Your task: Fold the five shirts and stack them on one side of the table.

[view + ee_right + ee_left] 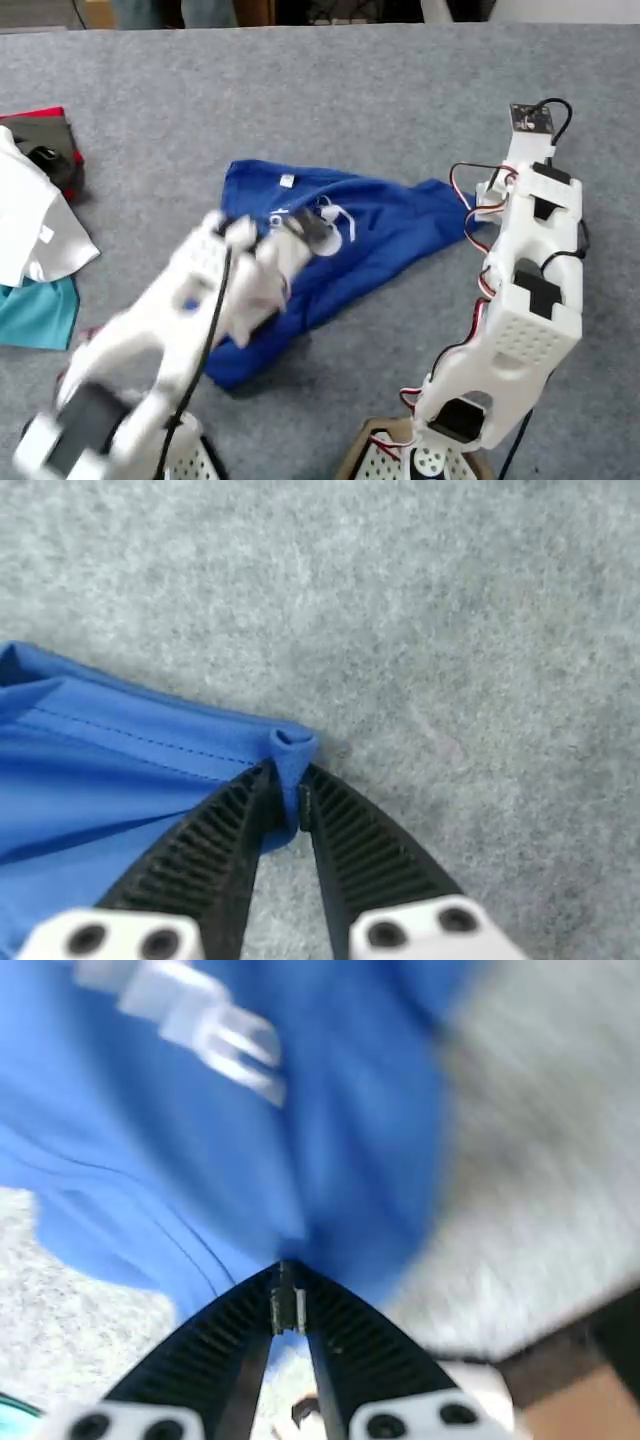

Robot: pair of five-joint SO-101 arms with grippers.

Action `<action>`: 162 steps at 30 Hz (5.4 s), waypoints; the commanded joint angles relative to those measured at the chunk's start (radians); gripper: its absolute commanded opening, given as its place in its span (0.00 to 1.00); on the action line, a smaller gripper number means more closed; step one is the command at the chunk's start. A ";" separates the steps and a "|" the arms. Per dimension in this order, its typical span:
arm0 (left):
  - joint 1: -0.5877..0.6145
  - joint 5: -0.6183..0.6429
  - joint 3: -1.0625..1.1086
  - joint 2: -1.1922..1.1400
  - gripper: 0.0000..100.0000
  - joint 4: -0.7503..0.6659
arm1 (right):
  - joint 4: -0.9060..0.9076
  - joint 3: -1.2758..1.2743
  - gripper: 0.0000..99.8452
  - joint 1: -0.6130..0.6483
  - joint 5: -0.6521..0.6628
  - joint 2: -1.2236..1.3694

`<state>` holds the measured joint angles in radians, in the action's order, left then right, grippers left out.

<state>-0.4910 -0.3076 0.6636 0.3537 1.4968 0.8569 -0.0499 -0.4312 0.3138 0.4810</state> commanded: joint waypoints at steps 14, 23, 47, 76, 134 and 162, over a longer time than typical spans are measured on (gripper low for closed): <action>0.367 -0.301 -0.466 0.077 0.26 -0.140 | -0.015 0.005 0.01 0.003 -0.006 -0.005; 0.412 -0.436 -1.018 -0.569 0.24 -0.130 | -0.015 0.004 0.01 0.005 -0.006 -0.005; 0.430 -0.911 -2.235 -1.587 0.23 0.091 | -0.015 0.001 0.01 0.008 -0.006 -0.005; 0.423 -0.813 -2.331 -1.547 0.16 0.173 | -0.012 0.001 0.01 0.009 -0.006 -0.005; 0.403 -0.749 -2.330 -1.602 0.15 0.124 | -0.009 0.001 0.01 0.009 -0.006 -0.005; 0.432 -0.305 -2.331 -1.395 0.03 0.210 | 0.167 0.056 0.01 0.011 0.069 -0.171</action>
<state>-0.0936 -0.7311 -1.6241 -1.1838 1.6701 0.9766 -0.0499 -0.4312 0.3705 0.4335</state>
